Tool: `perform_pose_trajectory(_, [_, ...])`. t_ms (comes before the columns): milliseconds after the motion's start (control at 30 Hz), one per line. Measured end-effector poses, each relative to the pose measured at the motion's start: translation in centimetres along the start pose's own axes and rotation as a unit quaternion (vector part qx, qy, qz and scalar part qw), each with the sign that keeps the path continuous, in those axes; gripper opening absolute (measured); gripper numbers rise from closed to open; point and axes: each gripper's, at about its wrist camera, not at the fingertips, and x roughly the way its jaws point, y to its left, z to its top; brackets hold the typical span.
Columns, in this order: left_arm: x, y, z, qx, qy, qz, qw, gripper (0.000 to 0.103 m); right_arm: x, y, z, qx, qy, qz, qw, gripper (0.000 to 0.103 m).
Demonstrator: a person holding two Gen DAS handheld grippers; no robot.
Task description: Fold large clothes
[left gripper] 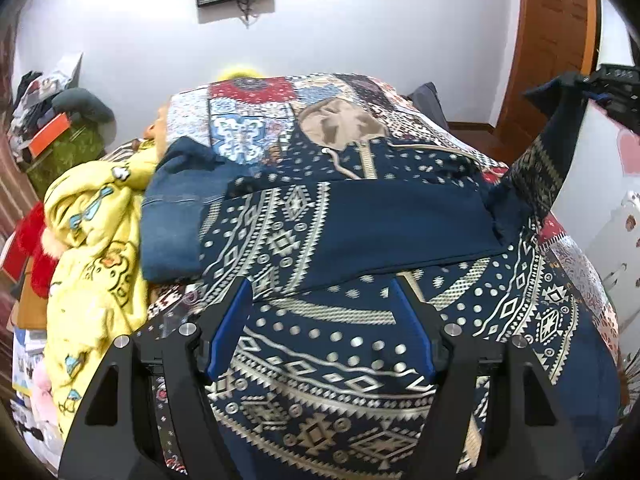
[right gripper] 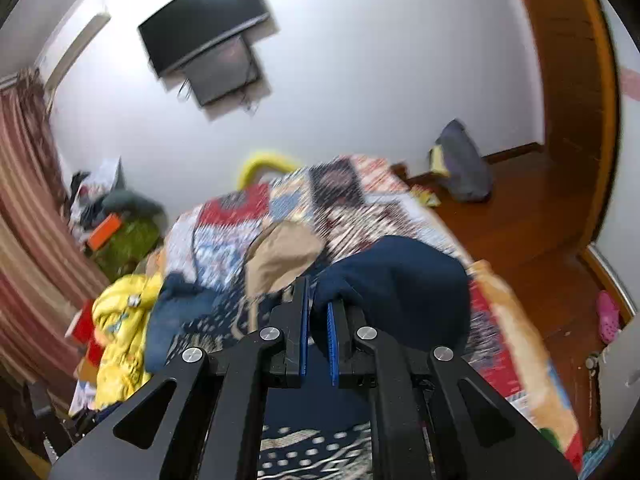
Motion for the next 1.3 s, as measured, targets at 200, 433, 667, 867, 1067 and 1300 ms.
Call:
perform_pose_trajectory(200, [-0.6, 2.7, -1.7, -0.017, 0.005, 0.012, 0.9998, 0.07, 6.6, 3.9, -4.0, -0.016, 0.09, 0.02, 0.996, 0.007])
perform_pose_trajectory(433, [-0.1, 4.8, -3.2, -0.034, 0.023, 0.022, 0.9989, 0.07, 12.3, 5.7, -9.9, -0.046, 0.198, 0.008, 0.979, 0.007])
perform_pose_trajectory(667, [0.3, 4.3, -3.2, -0.032, 0.034, 0.019, 0.9987, 0.07, 13.2, 5.3, -13.0, -0.054, 0.286, 0.012, 0.957, 0.007])
perform_pose_trajectory(867, [0.2, 1.5, -1.1, -0.01, 0.028, 0.003, 0.9996, 0.07, 10.6, 3.8, -12.8, -0.047, 0.327, 0.029, 0.943, 0.029])
perform_pose_trajectory(1067, [-0.1, -4.3, 2.8, 0.035, 0.01, -0.036, 0.9987, 0.07, 5.0, 0.7, -10.9, -0.064, 0.263, 0.007, 0.963, 0.046])
perform_pose_trajectory(1300, [1.2, -13.0, 7.1, 0.106, 0.003, -0.093, 0.99, 0.075, 0.0, -5.1, -8.6, -0.092, 0.188, -0.089, 0.974, 0.048])
